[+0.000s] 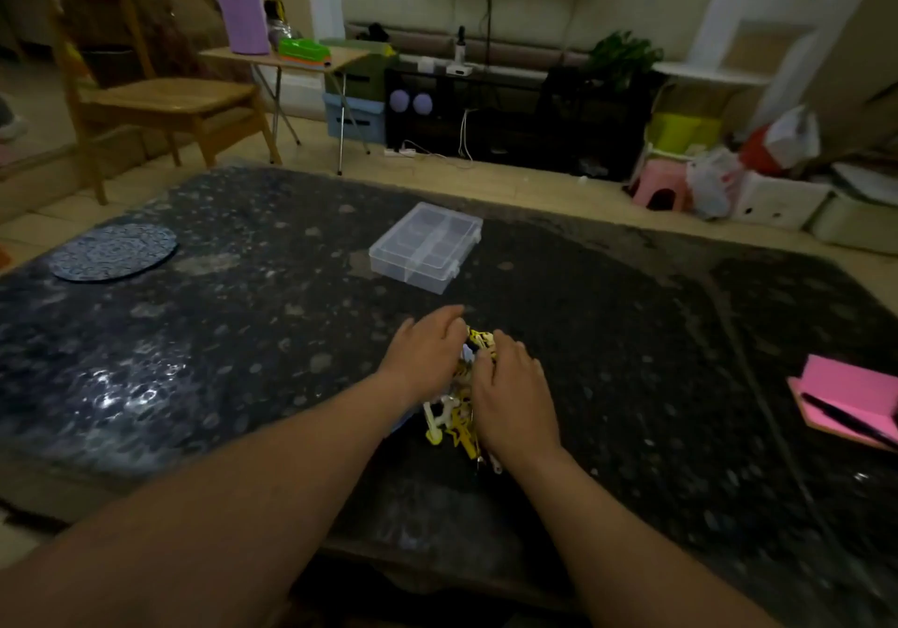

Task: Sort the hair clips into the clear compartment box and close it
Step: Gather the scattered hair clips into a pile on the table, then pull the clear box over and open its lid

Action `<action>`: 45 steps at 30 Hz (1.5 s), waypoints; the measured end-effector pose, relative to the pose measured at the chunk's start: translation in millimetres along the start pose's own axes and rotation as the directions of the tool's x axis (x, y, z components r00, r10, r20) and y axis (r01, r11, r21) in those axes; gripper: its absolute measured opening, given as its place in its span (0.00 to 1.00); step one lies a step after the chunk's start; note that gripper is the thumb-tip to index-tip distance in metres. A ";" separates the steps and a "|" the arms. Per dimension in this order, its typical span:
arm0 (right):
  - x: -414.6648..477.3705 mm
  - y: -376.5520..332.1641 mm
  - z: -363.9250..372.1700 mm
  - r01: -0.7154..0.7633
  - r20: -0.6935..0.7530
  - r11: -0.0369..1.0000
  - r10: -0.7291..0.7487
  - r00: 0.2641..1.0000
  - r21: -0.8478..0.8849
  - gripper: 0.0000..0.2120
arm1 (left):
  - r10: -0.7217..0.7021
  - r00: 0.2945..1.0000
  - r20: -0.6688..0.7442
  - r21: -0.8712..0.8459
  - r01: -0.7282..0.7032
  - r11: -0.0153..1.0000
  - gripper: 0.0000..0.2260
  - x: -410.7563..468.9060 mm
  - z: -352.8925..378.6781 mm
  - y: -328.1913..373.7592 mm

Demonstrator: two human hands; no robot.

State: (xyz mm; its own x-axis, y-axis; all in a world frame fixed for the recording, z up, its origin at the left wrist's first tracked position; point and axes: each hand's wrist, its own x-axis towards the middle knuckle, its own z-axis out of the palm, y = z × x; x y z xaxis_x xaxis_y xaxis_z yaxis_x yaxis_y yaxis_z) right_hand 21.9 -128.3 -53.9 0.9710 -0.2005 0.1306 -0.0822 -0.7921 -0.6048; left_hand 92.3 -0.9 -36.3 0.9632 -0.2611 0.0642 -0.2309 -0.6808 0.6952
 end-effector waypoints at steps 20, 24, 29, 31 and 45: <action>227.6 13.7 -32.4 -0.279 -0.024 0.935 0.291 0.957 0.218 0.27 | -0.459 0.851 -0.256 -0.167 0.429 0.888 0.32 160.2 -25.6 -31.1; 218.0 47.0 -46.4 -0.334 -0.131 0.909 0.374 0.918 0.250 0.26 | -0.288 0.955 -0.071 -0.135 0.277 0.951 0.22 160.5 -14.4 -14.8; 155.2 91.3 -71.7 -0.317 -0.252 0.902 0.393 0.884 0.293 0.24 | -0.137 0.982 0.129 -0.152 0.156 0.976 0.18 130.0 -4.0 23.6; 135.4 101.1 -88.0 -0.332 -0.226 0.902 0.396 0.890 0.276 0.24 | -0.112 0.977 0.183 -0.117 0.135 0.984 0.17 115.1 0.0 36.0; 42.7 121.5 -131.4 -0.211 0.085 0.967 0.200 0.976 0.146 0.47 | 0.011 0.961 0.276 0.550 -0.167 0.818 0.46 46.3 5.7 59.9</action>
State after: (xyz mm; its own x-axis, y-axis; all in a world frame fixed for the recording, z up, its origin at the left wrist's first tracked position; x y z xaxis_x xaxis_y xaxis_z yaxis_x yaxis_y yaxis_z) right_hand 23.9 -308.9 -18.6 0.9506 -0.3046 -0.0604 -0.2510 -0.6390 -0.7271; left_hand 122.3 -57.6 4.3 0.8852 -0.4472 -0.1281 -0.4258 -0.8898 0.1643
